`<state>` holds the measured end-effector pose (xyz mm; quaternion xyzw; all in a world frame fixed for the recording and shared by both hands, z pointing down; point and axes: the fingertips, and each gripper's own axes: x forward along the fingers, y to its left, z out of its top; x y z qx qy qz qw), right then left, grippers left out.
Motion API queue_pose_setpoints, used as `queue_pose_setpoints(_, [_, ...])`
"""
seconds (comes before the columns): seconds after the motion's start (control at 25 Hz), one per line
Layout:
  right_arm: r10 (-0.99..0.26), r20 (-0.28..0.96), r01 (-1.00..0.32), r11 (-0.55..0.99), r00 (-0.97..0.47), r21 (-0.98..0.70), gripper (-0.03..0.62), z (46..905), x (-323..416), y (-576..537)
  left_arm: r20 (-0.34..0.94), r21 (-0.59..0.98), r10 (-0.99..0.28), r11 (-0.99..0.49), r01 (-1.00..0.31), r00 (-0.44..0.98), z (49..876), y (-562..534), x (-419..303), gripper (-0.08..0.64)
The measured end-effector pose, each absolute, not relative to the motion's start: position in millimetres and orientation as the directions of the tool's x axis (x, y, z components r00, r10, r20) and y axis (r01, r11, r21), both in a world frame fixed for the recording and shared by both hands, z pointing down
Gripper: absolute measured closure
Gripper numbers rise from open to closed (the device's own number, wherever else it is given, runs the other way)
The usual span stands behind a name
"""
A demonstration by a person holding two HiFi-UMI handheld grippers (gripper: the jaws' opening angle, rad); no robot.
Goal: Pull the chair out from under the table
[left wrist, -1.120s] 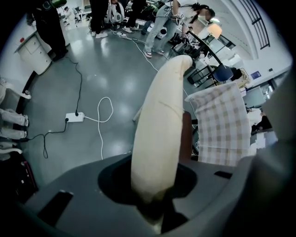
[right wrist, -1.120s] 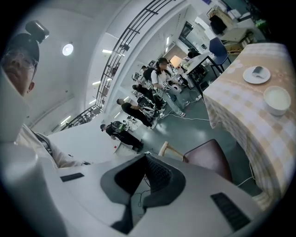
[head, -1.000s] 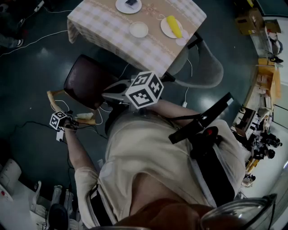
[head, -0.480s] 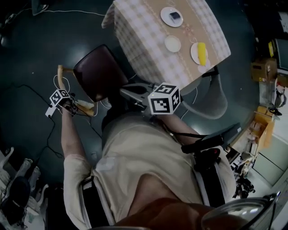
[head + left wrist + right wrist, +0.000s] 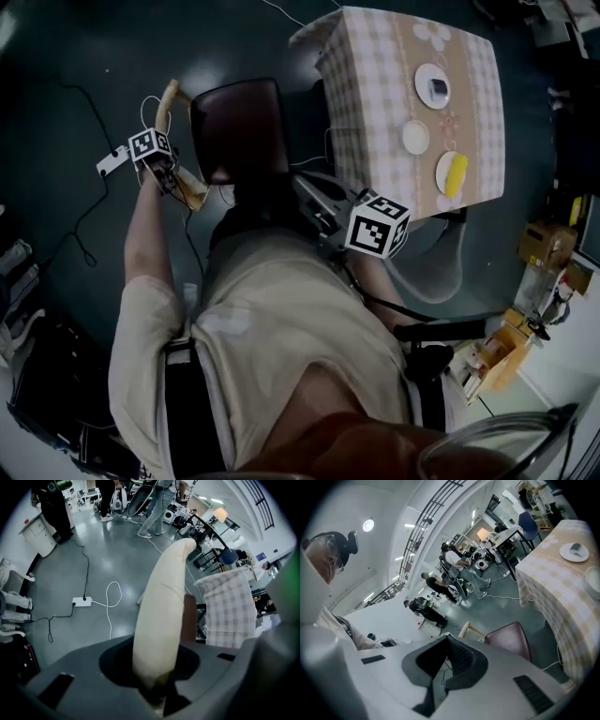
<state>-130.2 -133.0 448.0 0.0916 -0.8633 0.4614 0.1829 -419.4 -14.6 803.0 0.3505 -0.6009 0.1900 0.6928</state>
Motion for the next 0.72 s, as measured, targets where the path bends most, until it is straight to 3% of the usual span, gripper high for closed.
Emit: queue_pose_setpoints(0.72, [0.063,0.419,-0.305,0.587,-0.906,-0.75,0.584,446,-165,-119,0.961,0.276,-0.174,0.685,-0.674,0.216,802,2,-449,0.445])
